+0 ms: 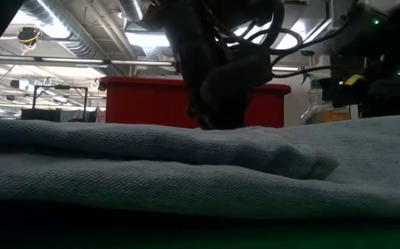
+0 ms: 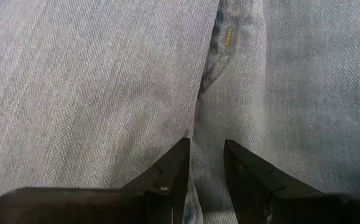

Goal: Fold laundry
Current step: Fold the light blue pants

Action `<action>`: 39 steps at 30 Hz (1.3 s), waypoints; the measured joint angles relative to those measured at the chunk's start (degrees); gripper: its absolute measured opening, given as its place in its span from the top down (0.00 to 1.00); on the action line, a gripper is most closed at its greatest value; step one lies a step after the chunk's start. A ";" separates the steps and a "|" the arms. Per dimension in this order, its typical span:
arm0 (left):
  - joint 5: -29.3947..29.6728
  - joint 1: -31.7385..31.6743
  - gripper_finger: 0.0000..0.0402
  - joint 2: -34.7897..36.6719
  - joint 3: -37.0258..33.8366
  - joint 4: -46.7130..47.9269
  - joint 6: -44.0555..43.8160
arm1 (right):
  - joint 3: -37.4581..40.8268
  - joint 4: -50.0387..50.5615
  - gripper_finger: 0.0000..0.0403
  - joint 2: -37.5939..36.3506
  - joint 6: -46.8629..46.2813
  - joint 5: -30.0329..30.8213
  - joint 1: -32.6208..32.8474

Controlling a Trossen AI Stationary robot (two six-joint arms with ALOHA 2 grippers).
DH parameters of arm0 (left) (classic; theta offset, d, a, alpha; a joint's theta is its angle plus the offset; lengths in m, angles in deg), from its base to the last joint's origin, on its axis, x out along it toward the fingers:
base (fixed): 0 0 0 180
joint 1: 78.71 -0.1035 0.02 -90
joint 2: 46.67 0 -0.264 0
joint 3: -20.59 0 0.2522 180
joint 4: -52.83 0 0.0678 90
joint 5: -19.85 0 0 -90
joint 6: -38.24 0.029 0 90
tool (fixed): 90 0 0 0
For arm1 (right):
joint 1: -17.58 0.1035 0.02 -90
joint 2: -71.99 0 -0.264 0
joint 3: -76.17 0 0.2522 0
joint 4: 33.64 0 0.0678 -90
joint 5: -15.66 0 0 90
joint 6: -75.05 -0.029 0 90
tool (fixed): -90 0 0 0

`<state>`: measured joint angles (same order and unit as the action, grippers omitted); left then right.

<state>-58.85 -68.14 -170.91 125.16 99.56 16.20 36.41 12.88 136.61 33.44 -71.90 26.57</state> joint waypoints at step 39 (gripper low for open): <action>0.92 -21.49 0.76 11.58 -16.47 -13.66 -5.90 | -9.96 -1.02 0.68 8.59 21.56 15.48 -17.57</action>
<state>-57.92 -89.63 -159.33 108.69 85.90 10.29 26.45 11.86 145.19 55.00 -56.42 9.00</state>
